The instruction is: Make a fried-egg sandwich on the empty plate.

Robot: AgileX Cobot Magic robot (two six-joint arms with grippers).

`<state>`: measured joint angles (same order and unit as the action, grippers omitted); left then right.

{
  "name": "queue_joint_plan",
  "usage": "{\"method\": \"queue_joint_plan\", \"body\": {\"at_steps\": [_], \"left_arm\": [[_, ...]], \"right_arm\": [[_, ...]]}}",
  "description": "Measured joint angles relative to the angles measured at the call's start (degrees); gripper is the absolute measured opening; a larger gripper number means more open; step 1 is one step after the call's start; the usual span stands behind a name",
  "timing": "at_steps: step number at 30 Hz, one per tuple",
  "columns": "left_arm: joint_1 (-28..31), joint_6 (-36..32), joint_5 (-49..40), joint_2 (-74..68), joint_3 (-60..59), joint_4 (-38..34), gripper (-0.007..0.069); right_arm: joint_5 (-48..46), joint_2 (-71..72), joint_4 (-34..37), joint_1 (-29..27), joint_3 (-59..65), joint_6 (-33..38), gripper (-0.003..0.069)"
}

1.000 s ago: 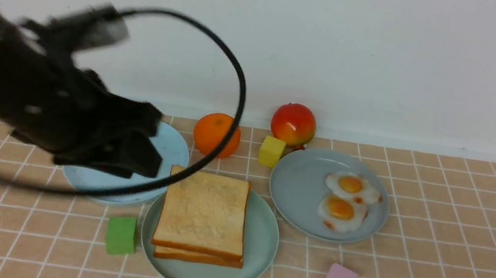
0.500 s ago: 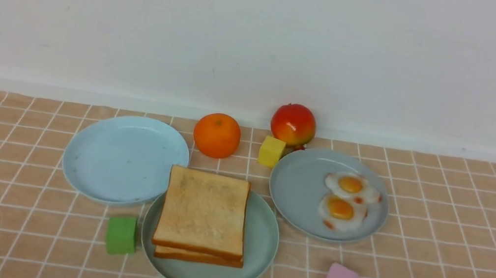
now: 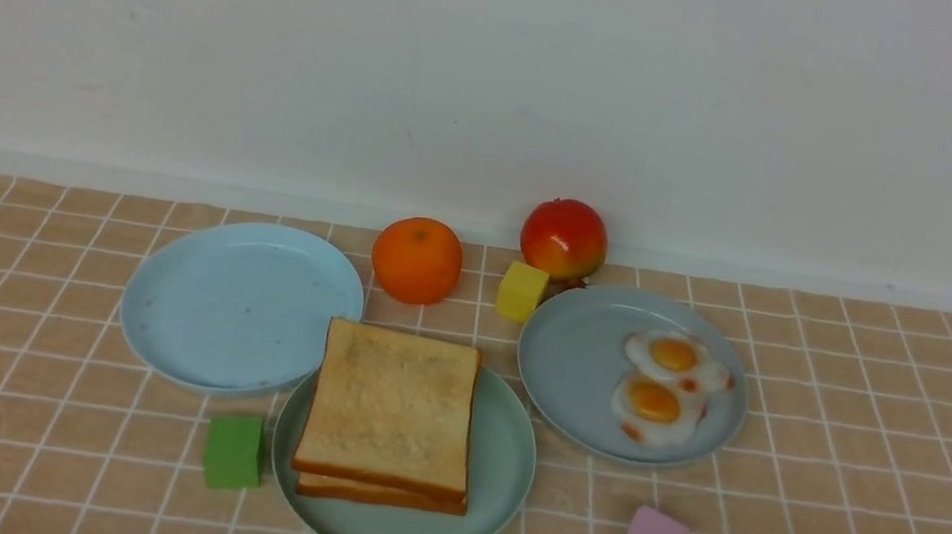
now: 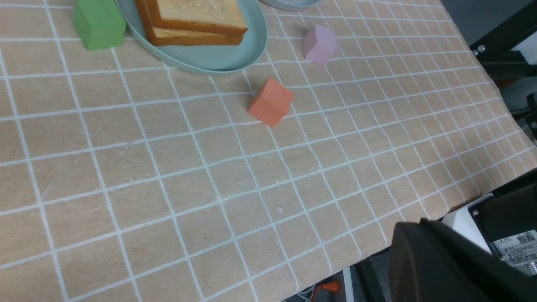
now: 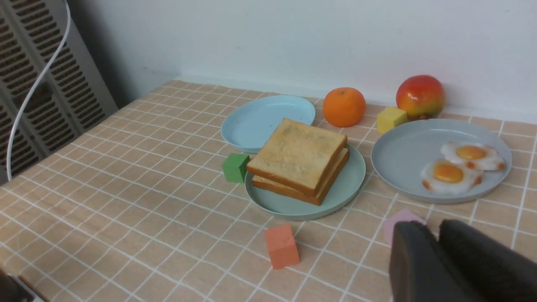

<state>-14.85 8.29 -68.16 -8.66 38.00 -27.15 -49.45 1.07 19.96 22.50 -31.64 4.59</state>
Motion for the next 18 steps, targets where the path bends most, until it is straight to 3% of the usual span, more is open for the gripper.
{"method": "queue_joint_plan", "body": {"at_steps": [8, 10, 13, 14, 17, 18], "left_arm": [[0.0, -0.3, 0.1, 0.0, 0.0, 0.6, -0.0013], [0.0, -4.0, 2.2, 0.1, -0.4, 5.3, -0.0013], [1.4, -6.6, 11.7, 1.7, -4.4, 16.4, -0.0013], [1.6, -6.5, 12.5, 1.7, -4.7, 17.0, -0.0013], [5.6, 1.0, 27.8, 5.1, -13.5, 25.5, -0.0013], [5.8, 1.0, 28.7, 5.3, -14.1, 25.9, -0.0013]], "right_arm": [[0.0, 0.0, 0.0, 0.0, 0.0, -0.1, 0.0115], [-0.1, 0.0, 0.0, 0.0, 0.0, -0.1, 0.0116], [-0.2, 0.0, 0.0, 0.0, 0.0, -0.1, 0.0118], [-0.2, 0.0, 0.0, 0.0, 0.0, -0.1, 0.0118], [-0.4, 0.0, 0.0, 0.0, 0.0, -0.1, 0.0125], [-0.4, 0.0, 0.0, 0.0, 0.0, -0.1, 0.0125]]}}
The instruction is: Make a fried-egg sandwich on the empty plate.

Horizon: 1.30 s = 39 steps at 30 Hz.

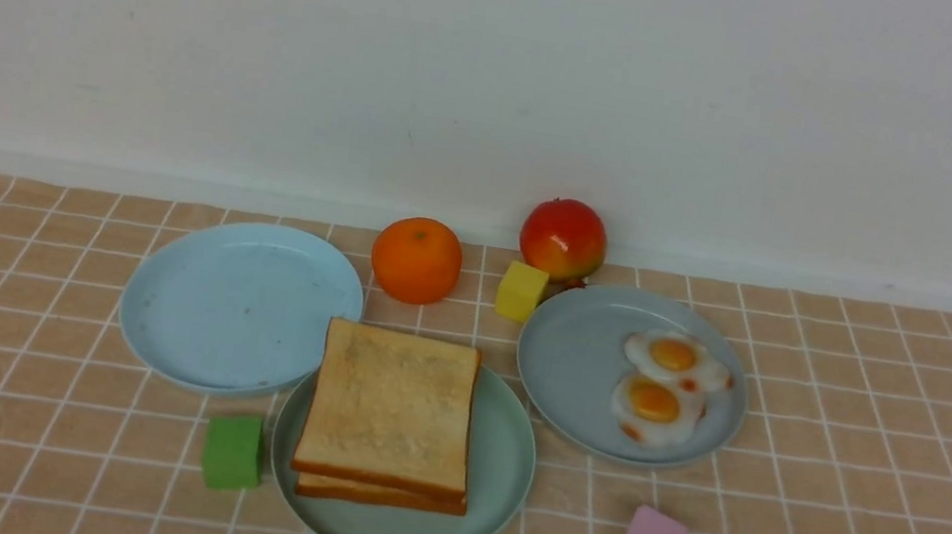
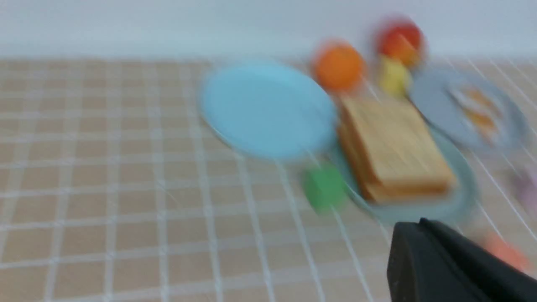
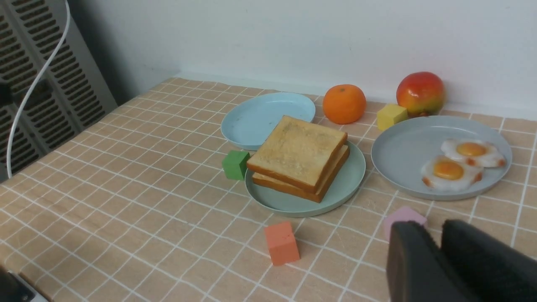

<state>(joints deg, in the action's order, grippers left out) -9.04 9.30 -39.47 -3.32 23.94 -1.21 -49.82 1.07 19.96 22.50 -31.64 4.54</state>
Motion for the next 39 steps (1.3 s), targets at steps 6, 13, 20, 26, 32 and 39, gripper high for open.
{"method": "queue_joint_plan", "body": {"at_steps": [6, 13, 20, 26, 32, 39], "left_arm": [[6.6, 11.0, 16.8, 4.0, -18.8, 7.1, -0.0013], [6.3, 10.1, 16.4, 4.0, -25.6, 7.3, -0.0008], [2.8, 8.0, 17.0, 4.0, -25.6, 7.4, -0.0003], [1.1, 8.0, 17.1, 4.0, -25.6, 7.4, 0.0002], [1.1, 8.0, 17.2, 4.0, -25.6, 7.4, 0.0006], [1.1, 8.0, 17.2, 4.0, -25.6, 7.4, 0.0008]], "right_arm": [[-0.1, 0.0, 0.1, 0.0, 0.0, 0.0, 0.0134], [-0.6, 0.0, 0.0, 0.0, 0.0, 0.0, 0.0145], [-0.6, 0.0, 0.0, 0.0, 0.0, 0.0, 0.0150], [-0.6, 0.0, 0.0, 0.0, 0.0, 0.0, 0.0154], [-0.6, 0.0, 0.0, 0.0, 0.0, 0.0, 0.0163], [-0.6, 0.0, 0.0, 0.0, 0.0, 0.0, 0.0174]]}}
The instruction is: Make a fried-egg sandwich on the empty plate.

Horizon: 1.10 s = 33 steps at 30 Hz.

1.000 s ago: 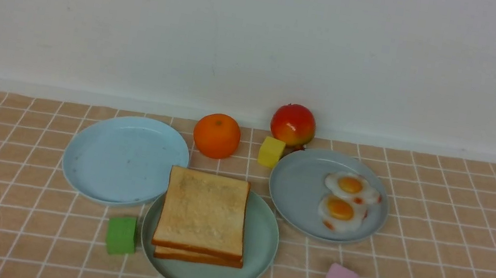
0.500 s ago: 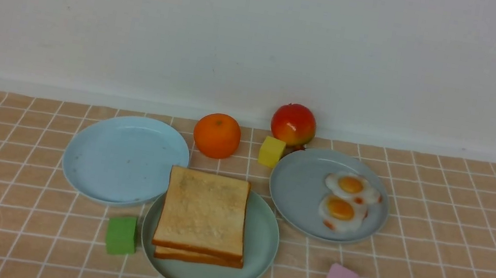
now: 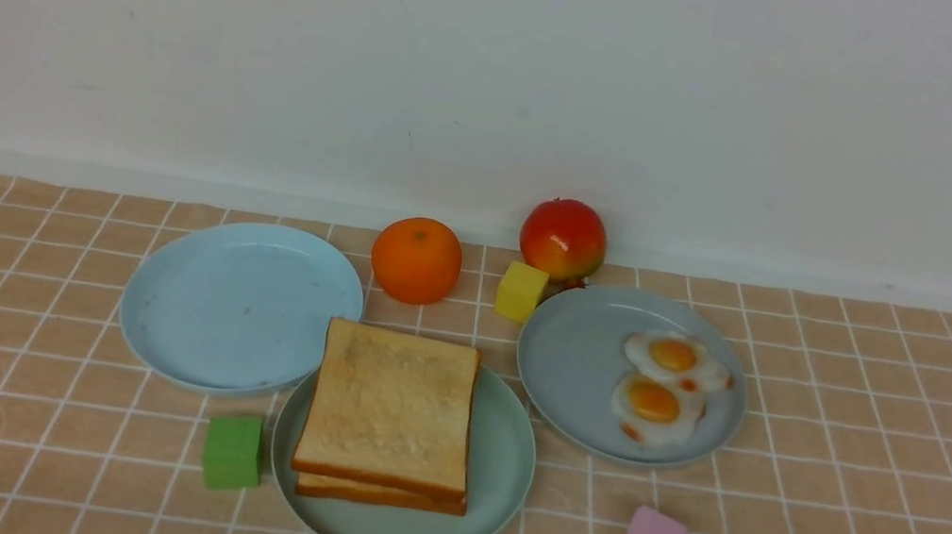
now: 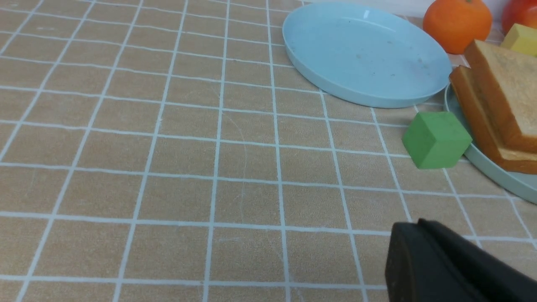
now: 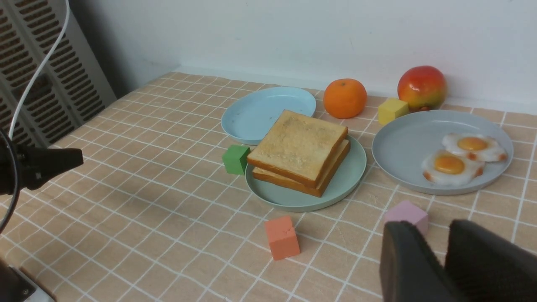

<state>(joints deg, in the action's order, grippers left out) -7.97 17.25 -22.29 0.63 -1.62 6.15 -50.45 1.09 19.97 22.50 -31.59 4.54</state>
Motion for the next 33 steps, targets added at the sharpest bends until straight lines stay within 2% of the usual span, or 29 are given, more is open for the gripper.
{"method": "queue_joint_plan", "body": {"at_steps": [10, 14, 18, 20, 23, 26, 28, 31, 33], "left_arm": [[0.0, 0.0, 0.0, 0.0, 0.0, 0.0, 0.0017], [0.0, 0.0, 0.0, 0.0, 0.0, 0.0, 0.0017], [0.0, 0.0, 0.0, 0.0, 0.0, 0.0, 0.0017], [0.0, 0.0, 0.0, 0.0, 0.0, 0.0, 0.0017], [0.0, 0.0, 0.1, 0.0, 0.0, 0.0, 0.0017], [0.0, 0.0, 0.1, 0.0, 0.0, 0.0, 0.0017], [0.0, 0.0, 0.1, 0.0, 0.0, 0.0, 0.0017], [0.0, 0.0, 0.1, 0.0, 0.0, 0.0, 0.0017], [0.0, 0.0, 0.1, 0.0, 0.0, 0.0, 0.0017]], "right_arm": [[0.0, 0.0, -0.3, 0.0, 0.0, 0.0, 0.0181], [0.4, 0.0, -6.8, -0.3, 0.0, 0.5, 0.0190], [2.1, 0.0, -15.5, -4.3, 0.5, -4.0, 0.0197], [4.7, 0.0, -21.0, -8.0, 2.8, -7.7, 0.0201], [9.8, 0.0, -24.6, -11.7, 6.7, -10.8, 0.0205], [16.2, 0.0, -25.7, -14.3, 13.6, -12.5, 0.0209], [19.4, 0.0, -25.8, -14.7, 16.3, -13.0, 0.0211], [29.0, 0.0, -25.9, -15.2, 27.1, -13.9, 0.0214], [30.8, -0.1, -25.9, -15.5, 31.7, -14.5, 0.0218]]}}
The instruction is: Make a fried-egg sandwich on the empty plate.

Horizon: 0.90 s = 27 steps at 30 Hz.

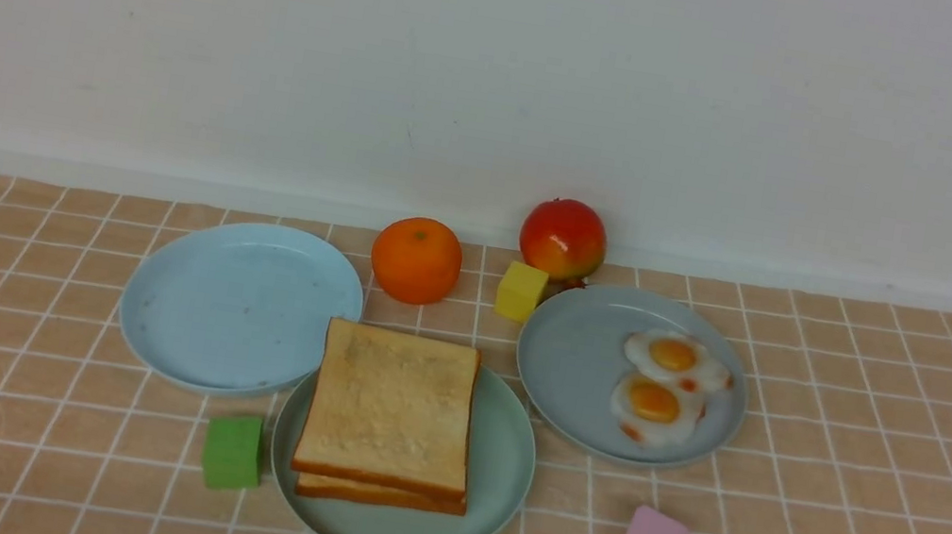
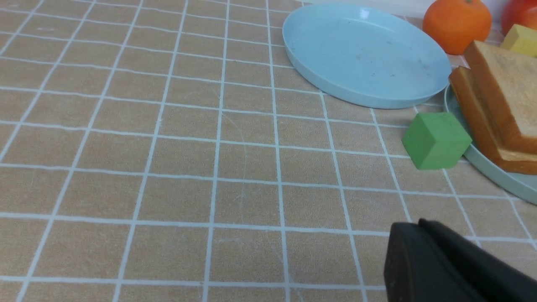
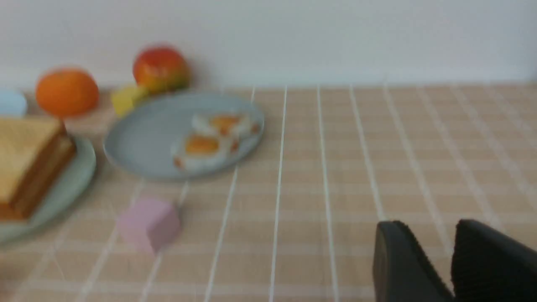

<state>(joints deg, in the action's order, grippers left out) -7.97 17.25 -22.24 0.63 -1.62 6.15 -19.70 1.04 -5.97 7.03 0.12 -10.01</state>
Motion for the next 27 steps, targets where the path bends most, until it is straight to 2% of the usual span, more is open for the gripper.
{"method": "queue_joint_plan", "body": {"at_steps": [11, 27], "left_arm": [[0.0, 0.0, 0.1, 0.0, 0.0, 0.0, 0.0022], [0.0, 0.0, 0.1, 0.0, 0.0, 0.0, 0.0036]], "right_arm": [[-1.9, 0.0, 0.9, -2.4, 0.9, -0.6, 0.0227], [-2.0, 0.0, 1.1, -2.4, 0.9, -0.6, 0.0238]]}}
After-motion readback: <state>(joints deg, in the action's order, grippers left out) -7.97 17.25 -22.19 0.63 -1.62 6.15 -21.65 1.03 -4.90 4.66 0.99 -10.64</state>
